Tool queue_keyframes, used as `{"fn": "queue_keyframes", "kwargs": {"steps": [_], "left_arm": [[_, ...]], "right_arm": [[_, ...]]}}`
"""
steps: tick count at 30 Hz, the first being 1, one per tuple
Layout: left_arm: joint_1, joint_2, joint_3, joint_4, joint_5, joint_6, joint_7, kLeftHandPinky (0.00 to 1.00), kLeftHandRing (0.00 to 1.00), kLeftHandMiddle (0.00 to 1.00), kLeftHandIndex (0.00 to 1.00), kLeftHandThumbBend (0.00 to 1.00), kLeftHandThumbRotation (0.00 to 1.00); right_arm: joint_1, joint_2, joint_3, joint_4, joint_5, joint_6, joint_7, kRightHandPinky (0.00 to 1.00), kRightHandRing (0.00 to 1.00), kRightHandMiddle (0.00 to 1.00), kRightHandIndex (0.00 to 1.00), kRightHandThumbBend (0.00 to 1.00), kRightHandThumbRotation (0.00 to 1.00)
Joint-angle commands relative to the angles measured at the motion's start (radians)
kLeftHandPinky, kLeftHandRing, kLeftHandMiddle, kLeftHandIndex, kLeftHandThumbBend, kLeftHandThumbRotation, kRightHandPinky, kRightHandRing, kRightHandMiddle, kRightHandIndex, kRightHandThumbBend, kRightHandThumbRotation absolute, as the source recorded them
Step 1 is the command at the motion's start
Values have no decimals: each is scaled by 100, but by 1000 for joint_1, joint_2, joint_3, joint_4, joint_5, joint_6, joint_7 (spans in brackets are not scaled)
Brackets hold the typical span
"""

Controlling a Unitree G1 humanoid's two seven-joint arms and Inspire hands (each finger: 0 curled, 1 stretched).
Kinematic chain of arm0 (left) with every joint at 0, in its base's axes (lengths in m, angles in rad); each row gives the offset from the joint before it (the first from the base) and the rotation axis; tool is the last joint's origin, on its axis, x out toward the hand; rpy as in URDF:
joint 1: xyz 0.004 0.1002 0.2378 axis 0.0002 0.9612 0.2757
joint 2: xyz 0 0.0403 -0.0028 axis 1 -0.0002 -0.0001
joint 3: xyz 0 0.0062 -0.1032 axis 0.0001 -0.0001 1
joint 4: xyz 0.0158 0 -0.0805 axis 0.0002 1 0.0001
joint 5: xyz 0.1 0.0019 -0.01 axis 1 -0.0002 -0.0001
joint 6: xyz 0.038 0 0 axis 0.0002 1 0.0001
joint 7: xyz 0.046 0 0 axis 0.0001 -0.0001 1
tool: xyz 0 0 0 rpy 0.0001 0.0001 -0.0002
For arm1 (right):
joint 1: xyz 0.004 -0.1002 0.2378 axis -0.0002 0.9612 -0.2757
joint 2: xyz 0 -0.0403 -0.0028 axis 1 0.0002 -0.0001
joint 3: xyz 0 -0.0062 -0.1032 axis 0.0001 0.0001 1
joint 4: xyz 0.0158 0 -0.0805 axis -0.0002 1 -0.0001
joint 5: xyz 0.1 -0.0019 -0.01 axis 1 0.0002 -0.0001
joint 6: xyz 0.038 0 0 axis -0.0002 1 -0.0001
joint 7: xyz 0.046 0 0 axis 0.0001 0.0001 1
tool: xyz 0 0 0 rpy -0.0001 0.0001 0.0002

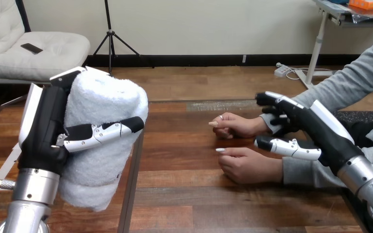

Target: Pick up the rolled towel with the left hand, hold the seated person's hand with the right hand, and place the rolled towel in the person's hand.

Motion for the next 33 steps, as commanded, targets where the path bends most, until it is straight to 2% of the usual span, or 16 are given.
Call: {"fn": "queue_keyframes", "kwargs": {"steps": [1, 18, 33], "left_arm": [[-54, -12, 13, -27, -18, -6, -3, 26, 30, 37, 41, 60, 0], [-56, -15, 15, -26, -18, -5, -10, 26, 31, 37, 41, 60, 0], [-54, -12, 12, -24, 7, -7, -6, 26, 30, 36, 40, 61, 0]], "right_arm": [[-110, -33, 25, 71, -31, -21, -26, 75, 84, 88, 89, 83, 63], [-207, -81, 89, 239, -126, -39, -59, 73, 83, 87, 88, 82, 61], [-277, -109, 135, 345, -163, -42, -62, 71, 83, 87, 88, 83, 55]]}}
